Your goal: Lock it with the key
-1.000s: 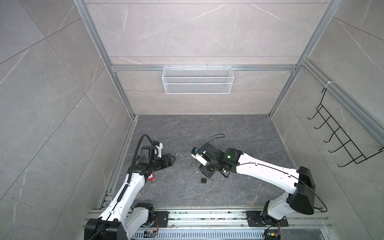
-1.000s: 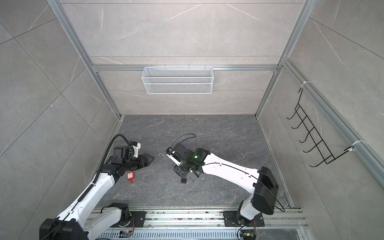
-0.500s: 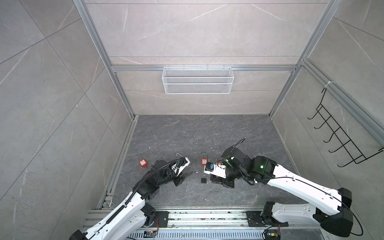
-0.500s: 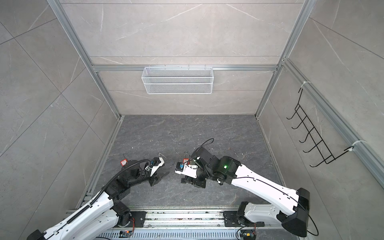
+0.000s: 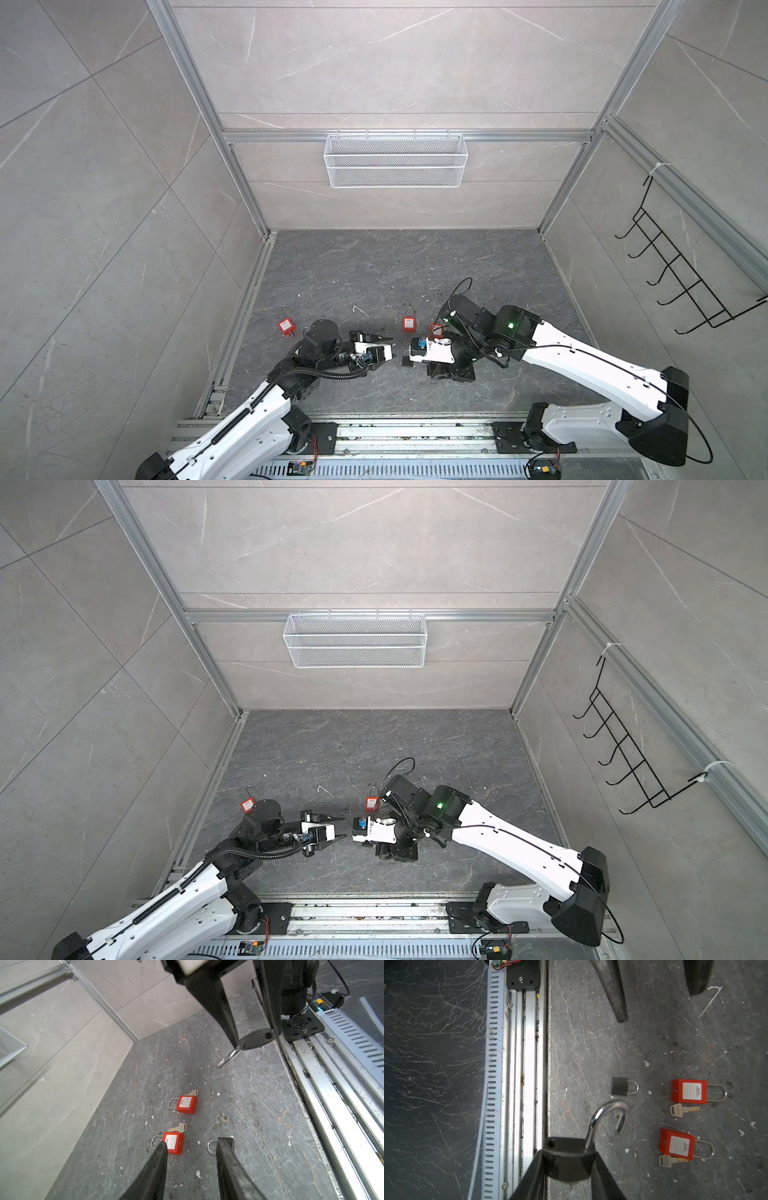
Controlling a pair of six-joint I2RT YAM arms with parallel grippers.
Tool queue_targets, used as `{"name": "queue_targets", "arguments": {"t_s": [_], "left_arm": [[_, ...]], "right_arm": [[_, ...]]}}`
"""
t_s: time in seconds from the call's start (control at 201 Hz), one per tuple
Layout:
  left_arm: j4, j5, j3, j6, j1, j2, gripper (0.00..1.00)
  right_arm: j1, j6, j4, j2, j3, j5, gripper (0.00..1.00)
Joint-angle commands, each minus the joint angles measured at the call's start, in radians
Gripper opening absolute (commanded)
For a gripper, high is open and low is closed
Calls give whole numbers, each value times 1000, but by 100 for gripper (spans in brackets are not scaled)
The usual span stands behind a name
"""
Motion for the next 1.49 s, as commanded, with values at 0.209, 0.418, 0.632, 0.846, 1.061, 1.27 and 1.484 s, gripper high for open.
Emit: {"name": "queue_targets", "arguments": {"t_s": [0.209,0.418,0.632,0.846,1.061,1.27,1.484], "left_arm": [[-70,38,126,166,-124,63,40],[-149,22,184,249,-167,121,40],[-139,-7,192,256,-192,152,34],[-131,-28,200,245,-212,166,28],[-125,-22,204,228,-237,177,23],[-124,-33,202,210,-240,183,5],[-89,-70,203,124,-240,192,0]], "right_arm": [[-7,-23,-41,65,77,-90,28],[-9,-24,-67,87,108,-104,29],[-10,-24,-79,97,114,-121,28],[-10,-23,-105,128,137,-123,29],[-10,-21,-107,150,151,-131,29],[-10,-21,-98,146,156,-123,29],[-10,-8,-20,106,137,-38,42]]}}
